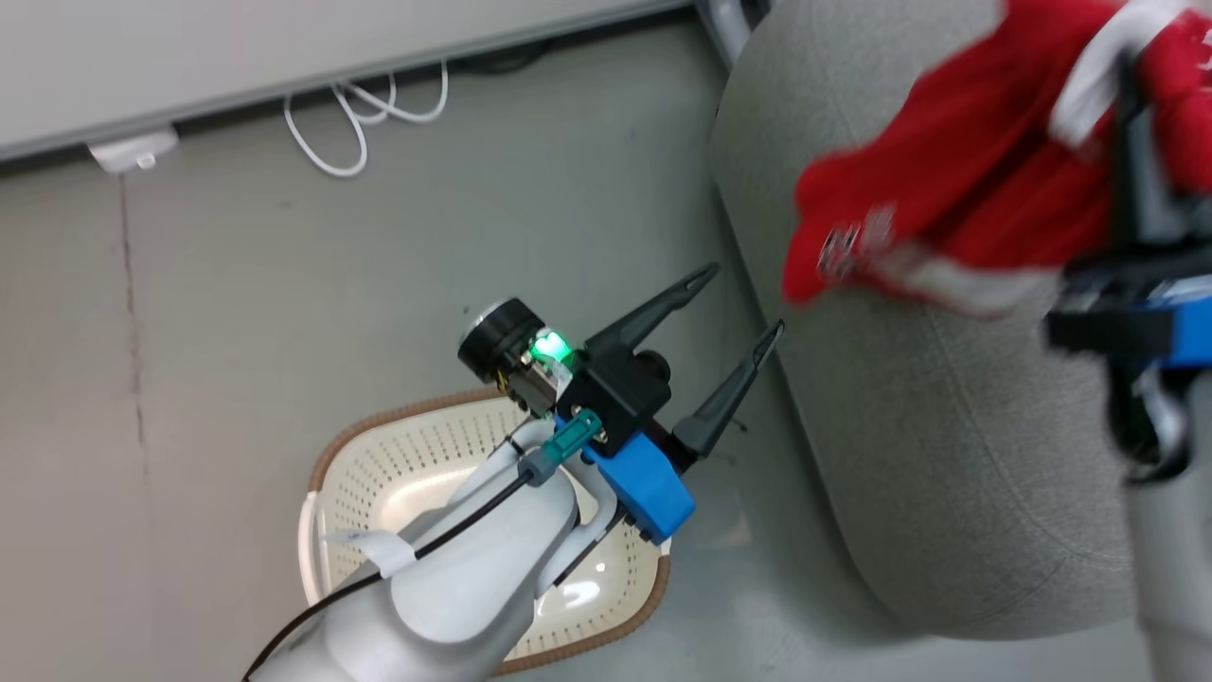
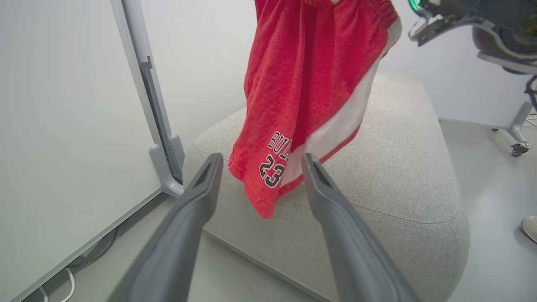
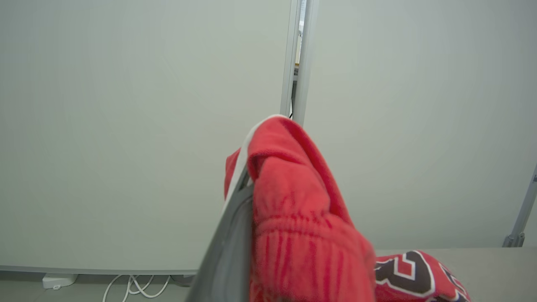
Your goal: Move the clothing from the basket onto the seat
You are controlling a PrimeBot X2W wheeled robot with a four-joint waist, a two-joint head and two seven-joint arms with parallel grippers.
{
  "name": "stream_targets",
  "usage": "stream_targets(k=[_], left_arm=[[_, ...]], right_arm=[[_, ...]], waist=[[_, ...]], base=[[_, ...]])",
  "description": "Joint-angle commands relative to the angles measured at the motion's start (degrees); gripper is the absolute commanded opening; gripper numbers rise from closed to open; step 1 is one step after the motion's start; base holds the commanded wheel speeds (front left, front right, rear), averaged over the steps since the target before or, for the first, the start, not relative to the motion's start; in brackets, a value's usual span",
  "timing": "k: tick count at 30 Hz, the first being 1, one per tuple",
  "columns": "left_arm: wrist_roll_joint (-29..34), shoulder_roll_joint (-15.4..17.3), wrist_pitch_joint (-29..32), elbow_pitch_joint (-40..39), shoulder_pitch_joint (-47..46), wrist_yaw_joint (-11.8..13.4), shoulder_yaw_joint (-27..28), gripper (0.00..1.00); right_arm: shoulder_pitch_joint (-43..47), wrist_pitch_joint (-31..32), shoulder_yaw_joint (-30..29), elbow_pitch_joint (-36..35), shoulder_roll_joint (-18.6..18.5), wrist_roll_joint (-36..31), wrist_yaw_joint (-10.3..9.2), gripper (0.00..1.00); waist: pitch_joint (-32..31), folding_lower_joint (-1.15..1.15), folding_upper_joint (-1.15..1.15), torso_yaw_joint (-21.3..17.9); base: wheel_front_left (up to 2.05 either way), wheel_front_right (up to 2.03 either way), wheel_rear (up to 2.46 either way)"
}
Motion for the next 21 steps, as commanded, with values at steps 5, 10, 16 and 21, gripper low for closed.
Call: stream_targets(k=[5,10,16,21], left_arm=[[1.16,0.98,0.59,-1.02,-3.55,0.25,0.26,1.00],[2.00,0.91,0.75,-1.73,-6.01,0.47,0.07,1.00],[2.58,0.61,0.44,-1.83,-7.65,0.63,-0.19,1.00],[2.83,0.85,0.20,-1.78,-8.08,0.90,-0.19,1.00]], right_arm=[[-11.02,-0.04,-5.00,-2.32,-5.01,-0.38,0.02,0.00],[-20.35,-0.03,-10.53,-0.85,-11.67,-0.47,0.02,0.00],[-27.39,-0.04,-15.46,5.80,-20.71,0.40,0.03,0.00],[-28.60,-0.03,-18.88,12.28,-25.15,0.96,0.02,0.00]], waist=[[7.80,-0.01,0.00,1.73],[12.93,-0.01,0.00,3.03],[16.71,-0.01,0.00,3.91],[18.23,-0.01,0.00,3.93]], base=[[0.00,0.00,0.00],[0.00,0.00,0.00],[0.00,0.00,0.00],[0.00,0.00,0.00]])
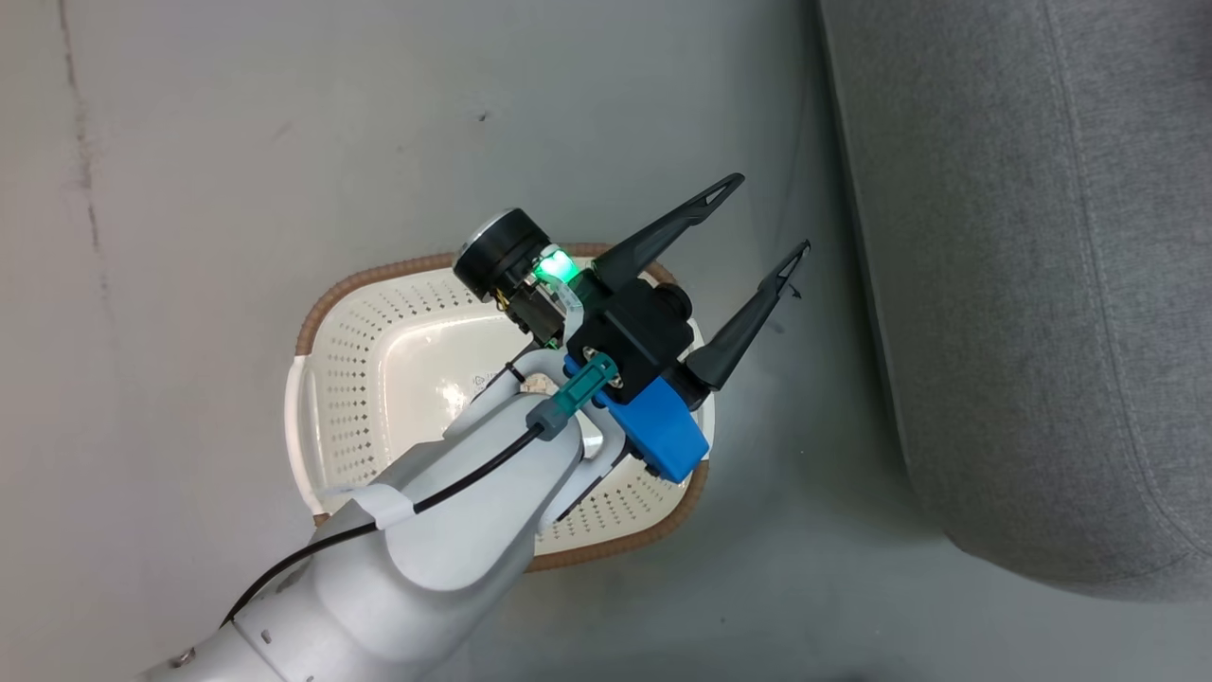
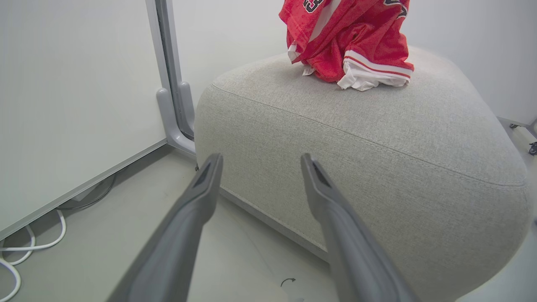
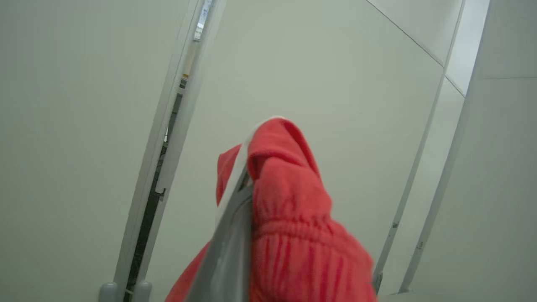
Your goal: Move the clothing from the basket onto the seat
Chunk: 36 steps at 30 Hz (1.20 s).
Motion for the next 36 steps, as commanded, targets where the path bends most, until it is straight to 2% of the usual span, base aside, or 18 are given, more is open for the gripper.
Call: stream_targets(k=[1,4,9,14,21,23,24,25,26,31,36], left_arm=[[0.27,0.45,-0.28,-0.02,-0.98,0.34,0.14,1.00],[0.29,0.69,-0.43,0.10,-1.10,0.39,0.14,1.00],[0.46,1.09,-0.31,-0.12,-1.58,0.42,-0.02,1.00],[0.30,1.31,-0.21,-0.31,-1.69,0.65,-0.26,1.00],[-0.11,1.60,-0.10,-0.25,-1.89,0.84,-0.52,1.00],[-0.29,1.58,-0.16,-0.08,-1.63,0.87,-0.58,1.00],[-0.43,1.55,-0.21,-0.01,-1.45,0.93,-0.58,1.00],[-0.57,1.58,-0.27,0.11,-1.22,0.98,-0.56,1.00],[-0.66,1.55,-0.36,0.20,-0.93,1.01,-0.55,1.00],[-1.25,1.34,-0.66,0.67,0.38,0.98,-0.40,1.00],[-2.17,1.03,-0.91,1.08,2.79,1.10,0.18,1.00]], right_arm=[[-0.39,-0.02,-0.89,1.72,-0.52,0.57,0.01,0.00],[1.48,-0.02,-1.85,5.60,-0.30,-0.45,0.01,0.00],[4.40,-0.02,-3.92,11.88,2.53,-1.42,0.02,0.00],[5.82,-0.02,-4.67,15.09,5.17,-2.40,0.02,0.00],[2.46,-0.03,-5.00,21.50,9.57,-7.41,0.01,0.00],[2.14,-0.03,-5.20,22.10,9.66,-7.83,0.01,0.00],[2.27,-0.03,-5.11,22.05,9.67,-7.98,0.02,0.27],[2.78,-0.03,-5.12,21.84,9.78,-7.94,0.01,0.84],[3.58,-0.03,-5.19,21.77,9.98,-7.84,0.01,1.00],[8.83,-0.03,-5.77,19.23,11.50,-6.96,0.01,1.00],[19.23,-0.02,-6.07,14.60,14.24,-5.27,0.01,1.00]], waist=[[0.66,-0.01,0.00,-0.13],[1.29,-0.01,0.00,-0.63],[2.30,-0.01,0.00,-1.12],[2.92,-0.01,0.00,-1.35],[2.79,-0.01,0.00,-1.50],[2.19,-0.01,0.00,-1.55],[1.85,-0.01,0.00,-1.58],[1.33,-0.01,0.00,-1.64],[0.81,-0.01,0.00,-1.70],[-2.80,-0.01,0.00,-2.26],[-8.19,-0.01,0.00,-2.90]], base=[[0.00,0.00,0.00],[0.00,0.00,0.00],[0.00,0.00,0.00],[0.00,0.00,0.00],[0.00,0.00,0.00],[0.00,0.00,0.00],[0.00,0.00,0.00],[0.00,0.00,0.00],[0.00,0.00,0.00],[0.00,0.00,0.00],[0.00,0.00,0.00]])
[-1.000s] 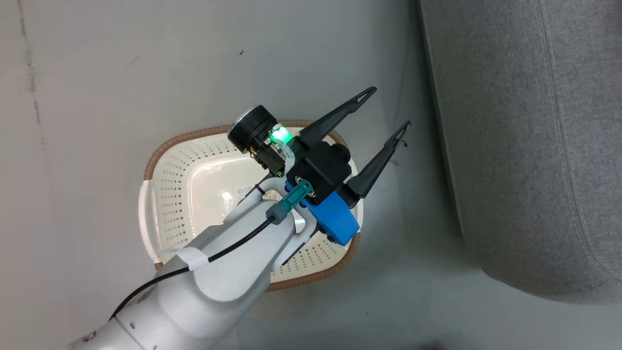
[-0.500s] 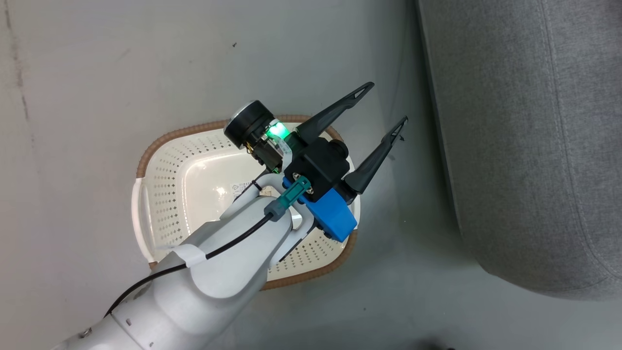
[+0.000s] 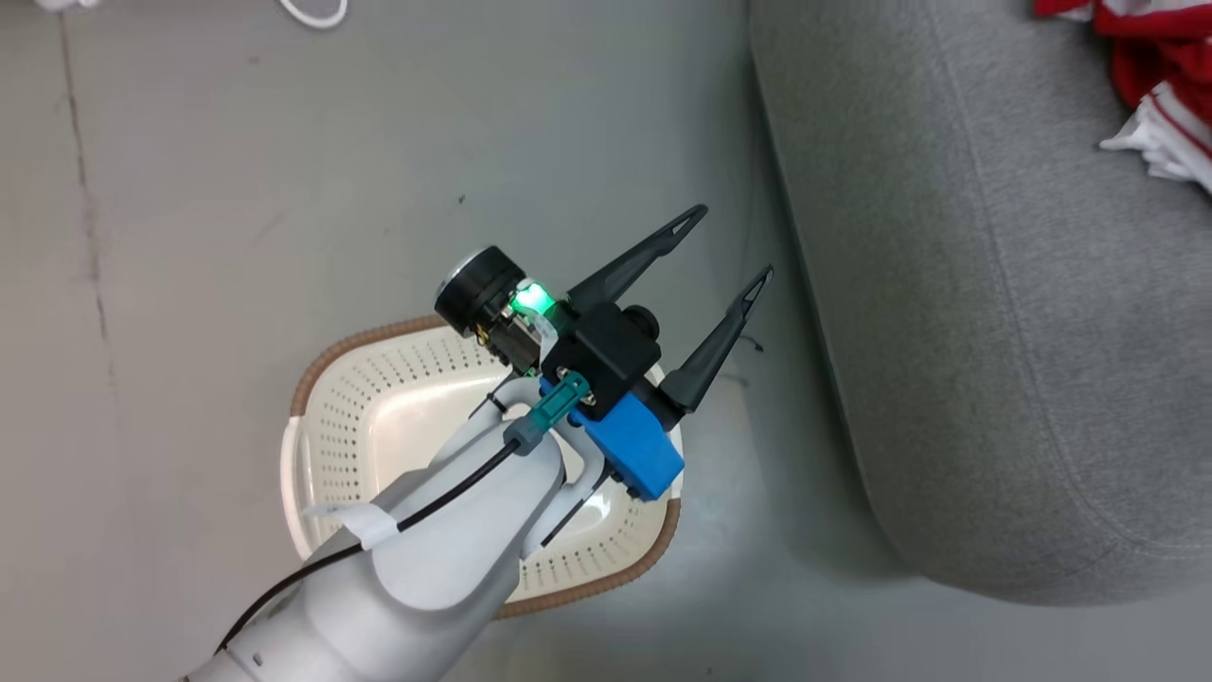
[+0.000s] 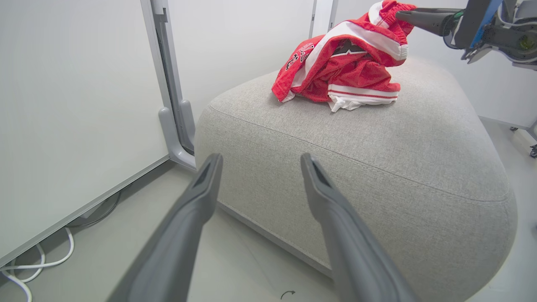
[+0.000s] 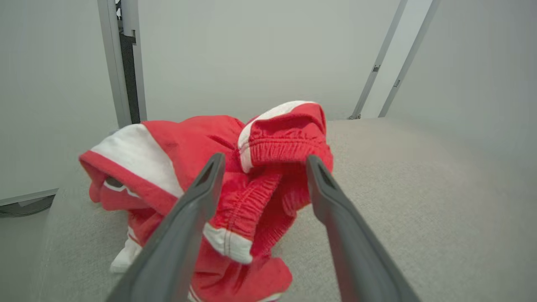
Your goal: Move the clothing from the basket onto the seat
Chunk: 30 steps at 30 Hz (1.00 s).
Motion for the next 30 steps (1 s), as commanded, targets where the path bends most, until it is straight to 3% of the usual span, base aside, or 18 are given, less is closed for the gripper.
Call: stream_targets(k=[1,8,13,24,30], left_arm=[[-0.23,-0.04,-0.24,0.07,0.64,0.17,0.29,1.00],[-1.24,0.45,-0.32,-1.08,5.29,1.07,3.02,1.00],[-1.76,1.30,-0.33,-2.37,9.70,1.95,6.25,1.00],[-0.41,2.99,-0.29,-7.81,21.07,5.00,17.99,1.00],[1.21,2.58,-0.30,-10.32,25.74,5.38,25.20,1.00]], right_arm=[[2.04,-0.04,-0.15,-0.70,0.46,0.33,0.01,1.00],[11.33,-0.04,0.47,-5.28,3.31,1.80,0.02,1.00],[15.06,-0.04,4.07,-9.19,4.57,2.26,0.01,1.00],[22.18,-0.04,15.09,-19.51,9.24,1.61,0.01,1.00],[24.48,-0.02,19.86,-22.41,11.19,2.30,0.02,1.00]], waist=[[-2.46,0.00,0.00,-0.39],[-8.67,0.00,0.00,-0.53],[-12.90,0.00,0.00,-0.02],[-20.28,0.00,0.00,3.41],[-22.31,0.00,0.00,6.36]], base=[[0.00,0.00,0.00],[0.00,0.00,0.00],[0.00,0.00,0.00],[0.00,0.00,0.00],[0.00,0.00,0.00]])
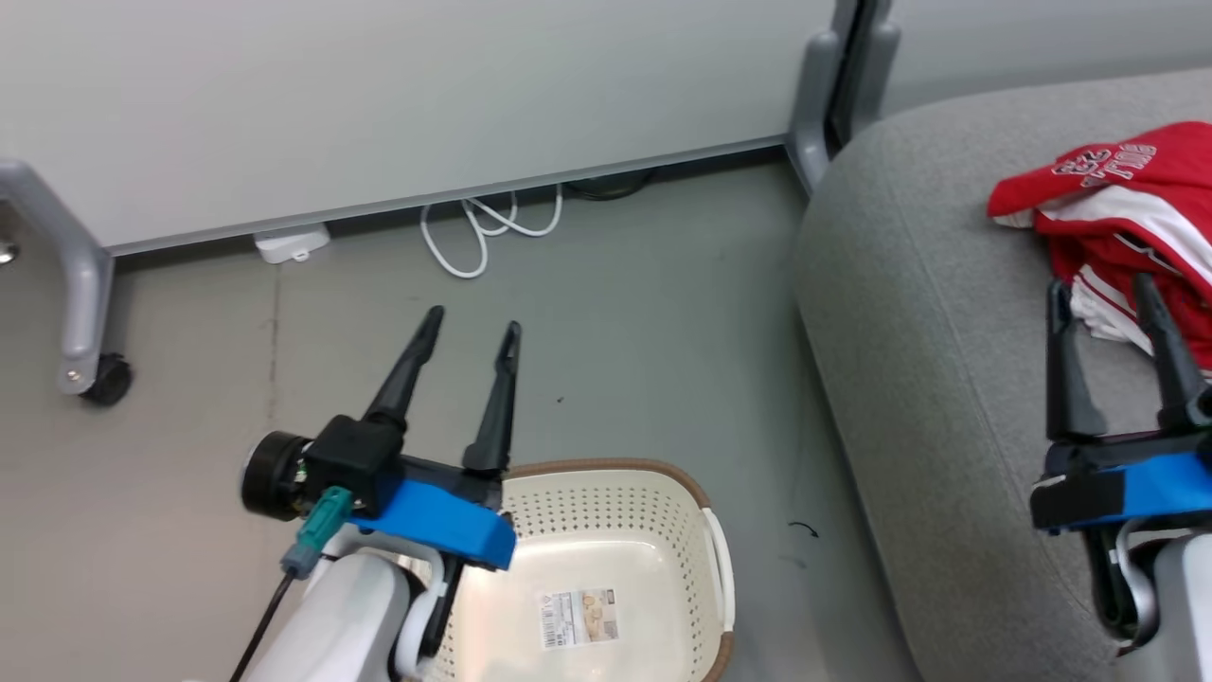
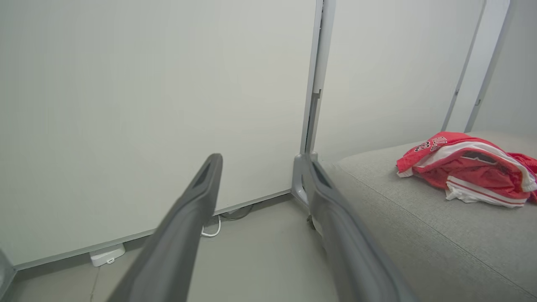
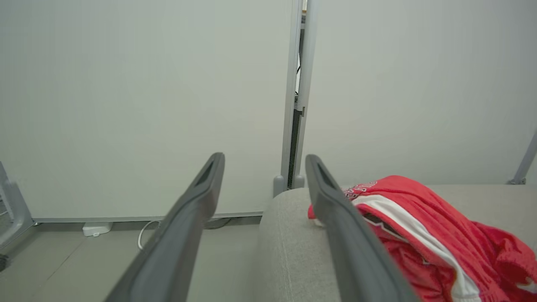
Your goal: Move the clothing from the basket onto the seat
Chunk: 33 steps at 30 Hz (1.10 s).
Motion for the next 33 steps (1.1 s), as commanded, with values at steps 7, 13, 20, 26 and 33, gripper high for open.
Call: stream_targets(k=[7,13,20,26,33], left_arm=[[3.01,-1.14,-0.14,-1.87,4.94,-0.54,7.68,1.00],[5.26,-2.53,-0.14,-2.65,8.86,-1.63,12.72,1.00],[7.21,-4.51,-0.14,-2.06,12.32,-3.52,16.02,1.00],[8.62,-5.59,-0.14,-2.25,14.89,-4.45,18.47,1.00],[10.05,-6.29,-0.14,-2.24,16.70,-5.65,20.02,1.00]], right_arm=[[3.19,-0.02,1.62,-2.82,2.33,-0.38,0.02,1.00],[6.83,-0.03,2.68,-4.64,3.81,-1.09,0.02,1.00],[11.28,-0.02,2.83,-6.15,5.49,-1.60,0.02,1.00],[14.40,-0.02,2.46,-6.38,6.62,-1.00,0.02,1.00],[15.93,-0.02,1.87,-6.45,7.22,-0.67,0.02,1.00]], waist=[[-3.16,0.01,0.00,4.17],[-5.33,0.01,0.00,6.06],[-7.22,0.01,0.00,7.35],[-8.37,0.01,0.00,7.63],[-8.99,0.01,0.00,7.86]], base=[[0.00,0.00,0.00],[0.00,0.00,0.00],[0.00,0.00,0.00],[0.00,0.00,0.00],[0.00,0.00,0.00]])
